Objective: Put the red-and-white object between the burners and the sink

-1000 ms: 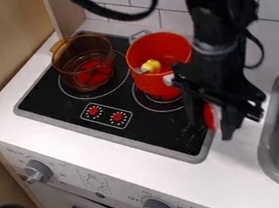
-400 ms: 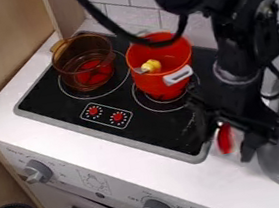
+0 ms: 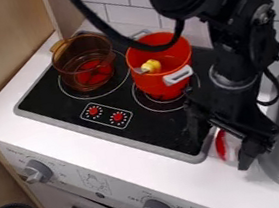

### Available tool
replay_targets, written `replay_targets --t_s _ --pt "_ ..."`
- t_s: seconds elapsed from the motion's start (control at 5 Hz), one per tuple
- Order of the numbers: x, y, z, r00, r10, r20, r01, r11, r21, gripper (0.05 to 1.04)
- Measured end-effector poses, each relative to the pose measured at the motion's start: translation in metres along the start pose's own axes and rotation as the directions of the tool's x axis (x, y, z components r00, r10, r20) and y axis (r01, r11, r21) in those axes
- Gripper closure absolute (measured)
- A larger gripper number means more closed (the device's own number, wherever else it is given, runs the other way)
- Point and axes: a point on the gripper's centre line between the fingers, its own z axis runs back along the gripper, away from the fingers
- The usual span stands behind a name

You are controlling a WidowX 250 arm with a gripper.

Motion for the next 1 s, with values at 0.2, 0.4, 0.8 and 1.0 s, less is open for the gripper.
replay_targets --t_s 0.2,0.4,0.8,1.0 --pt "-0.010 0.010 0.015 0.998 -0.059 -0.009 0.059 0.998 -0.030 0.085" --pt "-0.026 0.029 0.033 0.991 -0.129 -0.029 0.128 0.990 -0.058 0.085" --pt "-0.049 0.085 0.067 0.961 -0.274 0.045 0.276 0.960 -0.052 0.085" --pt "-0.049 0.111 0.081 0.952 -0.293 0.092 0.298 0.954 -0.041 0.085"
